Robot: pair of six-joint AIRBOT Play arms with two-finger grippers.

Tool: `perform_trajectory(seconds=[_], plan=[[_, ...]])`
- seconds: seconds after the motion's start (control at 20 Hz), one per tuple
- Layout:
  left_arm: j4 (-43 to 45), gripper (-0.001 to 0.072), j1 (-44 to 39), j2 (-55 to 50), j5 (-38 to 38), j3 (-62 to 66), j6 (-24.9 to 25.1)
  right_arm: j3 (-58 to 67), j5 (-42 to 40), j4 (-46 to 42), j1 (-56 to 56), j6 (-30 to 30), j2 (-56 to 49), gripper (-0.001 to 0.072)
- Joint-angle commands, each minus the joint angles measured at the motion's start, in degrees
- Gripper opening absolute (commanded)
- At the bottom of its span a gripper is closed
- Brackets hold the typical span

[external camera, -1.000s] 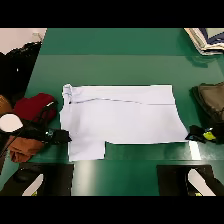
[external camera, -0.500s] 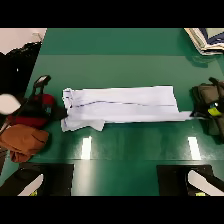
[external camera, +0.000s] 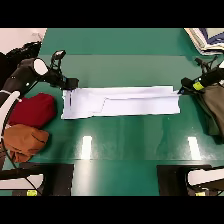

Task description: Fold the shirts.

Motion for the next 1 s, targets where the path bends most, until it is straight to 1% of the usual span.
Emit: perform_trajectory(seconds=[0.0, 0.05, 0.1, 0.15, 0.2, 0.3, 0.35, 0.4, 0.45, 0.55, 0.65, 0.7, 0.75, 0.95], plan=[[1.11, 0.0031, -0.02, -3.69, 3.5, 3.8, 0.09, 8.55, -0.04, 5.57, -0.24, 0.28, -7.67, 0.0078], [1.31, 0.0079, -0.02, -3.69, 3.58, 3.78, 0.09, 10.91, 0.09, 6.67, -0.24, 0.2, -9.44, 0.0305], [1.33, 0.0328, -0.02, -3.69, 3.63, 3.85, 0.09, 13.03, 0.98, 8.09, -0.44, -0.46, -10.95, 0.0426], [1.33, 0.0537, -0.02, -3.65, 3.21, 4.17, -0.02, 15.02, 2.38, 9.18, -1.09, -1.81, -12.07, 0.0429], [1.33, 0.055, -0.02, -3.58, 2.36, 4.85, -0.09, 16.22, 3.5, 9.6, -1.64, -2.89, -12.52, 0.0429], [1.29, 0.0535, -0.04, -3.58, -1.95, 7.74, 0.79, 16.94, 6.38, 9.44, -3.19, -5.51, -12.57, 0.0429], [1.03, 0.0344, -0.04, -3.58, -4.87, 9.42, 2.27, 16.72, 8.61, 9.35, -4.33, -6.54, -12.57, 0.0429], [-0.37, 0.017, -0.04, -3.58, -7.56, 10.84, 4.37, 15.89, 10.14, 9.44, -5.51, -7.02, -12.55, 0.0429], [-1.42, 0.0123, -0.04, -3.58, -9.33, 11.74, 5.75, 14.43, 11.1, 9.44, -6.91, -7.3, -12.57, 0.0429], [-5.16, 0.012, -0.04, -3.61, -10.4, 12.02, 6.14, 10.12, 11.32, 9.55, -9.2, -7.85, -12.57, 0.0429], [-9.05, 0.012, -0.07, -3.72, -10.08, 11.8, 6.14, 5.01, 10.51, 9.6, -10.43, -10.71, -12.57, 0.0435], [-10.23, 0.012, -0.28, -3.72, -9.4, 11.8, 6.12, 2.73, 9.75, 9.64, -10.84, -11.26, -12.57, 0.0452], [-10.95, 0.012, -0.55, -3.72, -8.74, 11.8, 6.12, 0.42, 8.52, 10.14, -10.84, -11.45, -12.57, 0.0452], [-11.61, 0.0119, -3.37, -3.74, -6.58, 11.8, 6.14, -6.49, 2.27, 20.85, -9.94, -15.17, -12.57, 0.0452]])
